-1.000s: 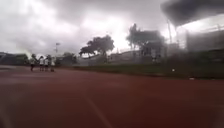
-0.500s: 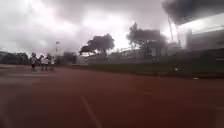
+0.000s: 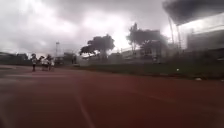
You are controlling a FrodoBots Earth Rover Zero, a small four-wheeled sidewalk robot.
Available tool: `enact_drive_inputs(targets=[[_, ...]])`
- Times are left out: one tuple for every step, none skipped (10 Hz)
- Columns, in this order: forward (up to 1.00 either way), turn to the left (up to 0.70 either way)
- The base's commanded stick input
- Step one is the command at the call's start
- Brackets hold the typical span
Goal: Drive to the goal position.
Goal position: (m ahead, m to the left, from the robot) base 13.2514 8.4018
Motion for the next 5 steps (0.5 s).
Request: enact_drive_inputs(targets=[[0.5, 0.0], [0.5, 0.0], [0.5, 0.0], [0.5, 0.0], [0.5, 0.0]])
